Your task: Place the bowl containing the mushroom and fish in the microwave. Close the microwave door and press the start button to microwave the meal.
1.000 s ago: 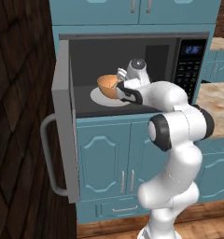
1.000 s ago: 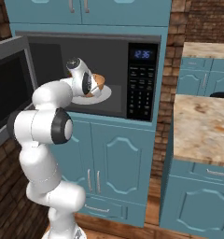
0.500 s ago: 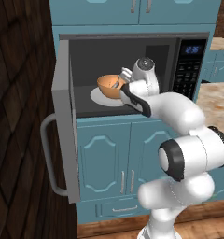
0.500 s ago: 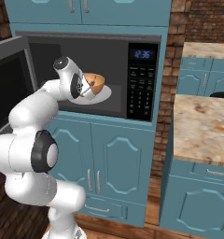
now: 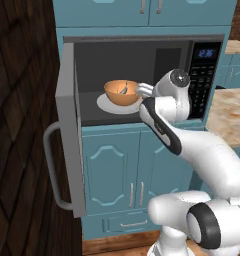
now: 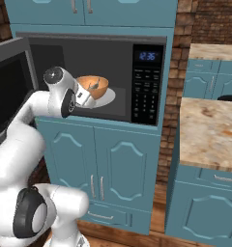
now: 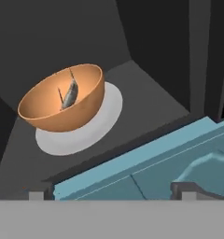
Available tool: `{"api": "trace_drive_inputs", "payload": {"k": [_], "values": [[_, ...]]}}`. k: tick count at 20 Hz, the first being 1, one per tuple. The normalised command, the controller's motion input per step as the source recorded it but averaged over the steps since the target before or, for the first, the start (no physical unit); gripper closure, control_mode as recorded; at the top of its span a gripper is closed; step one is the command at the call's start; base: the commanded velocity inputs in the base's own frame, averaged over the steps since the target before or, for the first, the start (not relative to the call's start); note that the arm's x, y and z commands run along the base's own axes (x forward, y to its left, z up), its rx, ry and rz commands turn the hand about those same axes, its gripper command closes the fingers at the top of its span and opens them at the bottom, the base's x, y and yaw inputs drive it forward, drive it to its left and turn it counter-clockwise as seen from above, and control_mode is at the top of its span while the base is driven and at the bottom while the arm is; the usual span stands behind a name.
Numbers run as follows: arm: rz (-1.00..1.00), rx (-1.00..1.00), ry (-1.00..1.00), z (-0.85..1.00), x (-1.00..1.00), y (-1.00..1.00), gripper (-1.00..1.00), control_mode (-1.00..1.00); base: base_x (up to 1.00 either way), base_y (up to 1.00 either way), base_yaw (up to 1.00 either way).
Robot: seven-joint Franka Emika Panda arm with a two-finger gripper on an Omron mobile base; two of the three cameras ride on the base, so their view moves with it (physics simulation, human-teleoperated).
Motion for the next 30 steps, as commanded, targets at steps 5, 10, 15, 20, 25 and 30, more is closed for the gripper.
{"api": "trace_drive_inputs", "payload": {"k": [5, 10, 15, 20, 25, 30], "values": [[0.38, -0.47, 0.00, 0.37, -1.00, 0.00, -1.00, -1.00, 0.00, 0.00, 0.00], [0.31, -0.45, 0.03, 0.30, -1.00, 0.00, -1.00, -1.00, 0.00, 0.00, 0.00], [0.20, -0.20, 0.01, 0.06, -1.00, -0.01, -1.00, -1.00, 0.00, 0.00, 0.00], [0.19, -0.19, 0.00, 0.27, -1.00, 0.12, -1.00, -1.00, 0.00, 0.00, 0.00], [0.16, -0.32, 0.01, 0.46, -0.99, 0.11, -1.00, -1.00, 0.00, 0.00, 0.00], [0.07, -0.32, 0.02, 0.50, -0.88, 0.08, -1.00, -1.00, 0.00, 0.00, 0.00]]}}
